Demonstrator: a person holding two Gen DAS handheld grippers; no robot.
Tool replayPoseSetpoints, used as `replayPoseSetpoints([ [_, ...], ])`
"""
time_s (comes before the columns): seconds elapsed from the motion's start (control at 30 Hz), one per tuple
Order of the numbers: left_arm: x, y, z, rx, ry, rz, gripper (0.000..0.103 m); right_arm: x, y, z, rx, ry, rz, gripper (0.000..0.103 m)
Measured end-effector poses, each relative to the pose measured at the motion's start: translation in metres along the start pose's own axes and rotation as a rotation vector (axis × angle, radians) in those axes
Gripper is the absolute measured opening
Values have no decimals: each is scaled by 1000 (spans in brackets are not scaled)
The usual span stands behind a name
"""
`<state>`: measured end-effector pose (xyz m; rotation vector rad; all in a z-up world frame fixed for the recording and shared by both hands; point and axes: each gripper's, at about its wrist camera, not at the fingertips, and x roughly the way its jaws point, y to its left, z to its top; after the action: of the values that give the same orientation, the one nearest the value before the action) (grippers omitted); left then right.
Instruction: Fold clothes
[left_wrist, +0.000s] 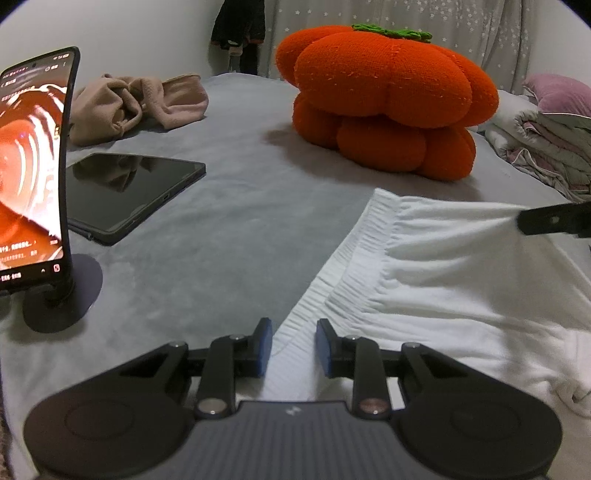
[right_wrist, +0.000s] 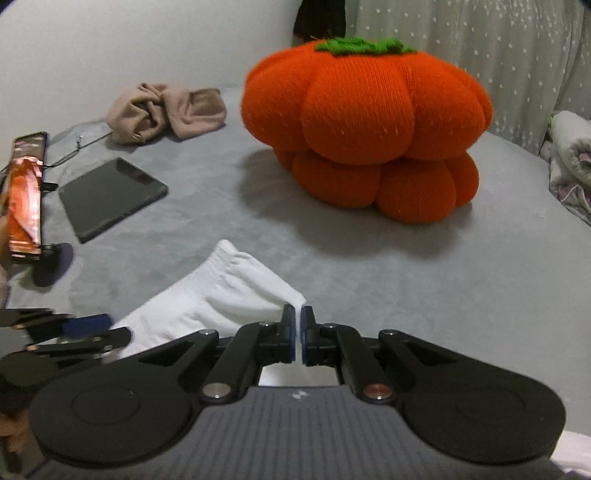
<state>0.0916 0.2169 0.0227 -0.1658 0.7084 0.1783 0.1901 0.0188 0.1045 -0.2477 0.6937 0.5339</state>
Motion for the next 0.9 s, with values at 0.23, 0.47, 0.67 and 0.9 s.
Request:
replayPoseSetpoints([
  [0.23,1,2,-1,-10,-3,-8,28,-42,18,-4,-10,-32,26,4],
  [0.47,1,3,-2,-24,-3,-15,28,-76,34,-18,-17,-52,61,4],
  [0.67,2,5,-2,-30,-6,-17,28,-95,48,-35,-5,-53,123,4],
  [0.9,1,4,-3,-30,-7,-17,28,-96,61,-64,61,-5,219,4],
])
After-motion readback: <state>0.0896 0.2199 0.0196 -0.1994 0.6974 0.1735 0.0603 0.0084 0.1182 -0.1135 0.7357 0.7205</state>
